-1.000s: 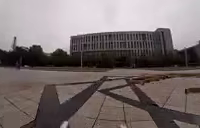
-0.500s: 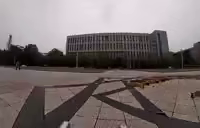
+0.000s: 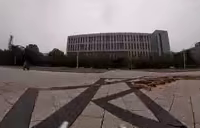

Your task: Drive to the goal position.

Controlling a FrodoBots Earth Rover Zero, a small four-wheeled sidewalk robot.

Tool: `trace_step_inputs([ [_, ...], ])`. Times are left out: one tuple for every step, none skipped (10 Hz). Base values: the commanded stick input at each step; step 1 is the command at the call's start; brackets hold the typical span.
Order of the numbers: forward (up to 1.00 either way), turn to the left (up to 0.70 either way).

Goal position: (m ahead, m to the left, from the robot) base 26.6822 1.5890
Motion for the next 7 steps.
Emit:
trace_step_inputs([
  [0.7, -0.34],
  [0.7, -0.25],
  [0.7, -0.11],
  [0.7, 0.0],
  [0.7, 0.0],
  [0.7, 0.0],
  [0.7, 0.0],
])
